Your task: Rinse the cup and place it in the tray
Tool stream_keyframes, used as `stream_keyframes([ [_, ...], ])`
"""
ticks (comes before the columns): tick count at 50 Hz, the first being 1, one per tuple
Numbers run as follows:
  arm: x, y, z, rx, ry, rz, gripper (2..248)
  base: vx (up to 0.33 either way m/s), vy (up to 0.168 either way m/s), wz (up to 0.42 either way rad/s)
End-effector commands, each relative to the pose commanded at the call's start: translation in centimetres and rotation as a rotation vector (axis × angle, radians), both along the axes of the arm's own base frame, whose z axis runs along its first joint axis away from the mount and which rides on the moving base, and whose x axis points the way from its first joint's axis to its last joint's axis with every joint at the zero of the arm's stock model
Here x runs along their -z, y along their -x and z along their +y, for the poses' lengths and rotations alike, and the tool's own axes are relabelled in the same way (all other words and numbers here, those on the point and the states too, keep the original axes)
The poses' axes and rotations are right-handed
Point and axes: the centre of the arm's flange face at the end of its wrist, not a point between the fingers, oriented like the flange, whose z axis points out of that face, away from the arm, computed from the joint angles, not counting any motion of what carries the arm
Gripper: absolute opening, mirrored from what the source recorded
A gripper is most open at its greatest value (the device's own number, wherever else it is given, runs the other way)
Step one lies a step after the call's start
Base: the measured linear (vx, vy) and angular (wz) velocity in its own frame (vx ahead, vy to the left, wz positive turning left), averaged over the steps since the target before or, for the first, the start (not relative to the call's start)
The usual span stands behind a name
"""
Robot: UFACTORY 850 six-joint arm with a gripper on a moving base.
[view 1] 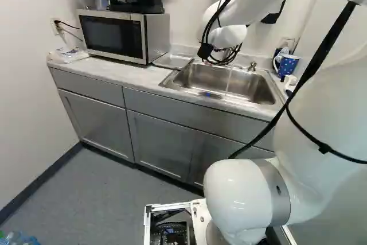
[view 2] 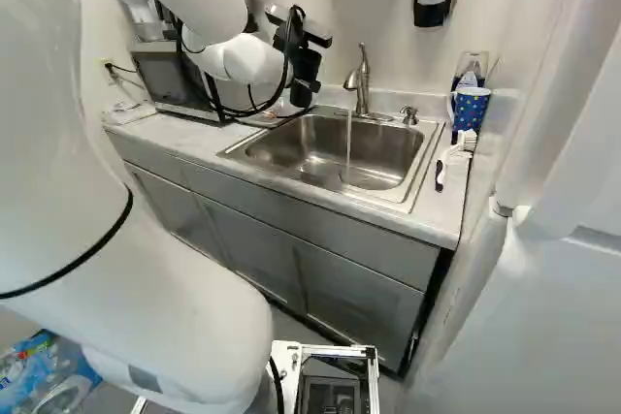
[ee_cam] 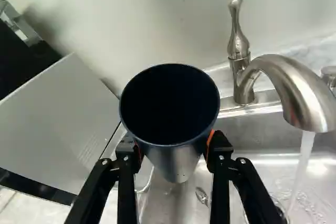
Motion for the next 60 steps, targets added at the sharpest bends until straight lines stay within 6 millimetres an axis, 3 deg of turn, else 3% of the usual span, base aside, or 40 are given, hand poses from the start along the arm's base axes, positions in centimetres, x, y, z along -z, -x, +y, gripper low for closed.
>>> stream_keyframes([
  [33, 0.00, 0.00, 0.00, -0.106, 0.328, 0.038, 126, 0.000, 0.000, 0.000],
  [60, -0.20, -0.56, 0.33, -0.113, 0.328, 0.034, 126, 0.000, 0.000, 0.000],
])
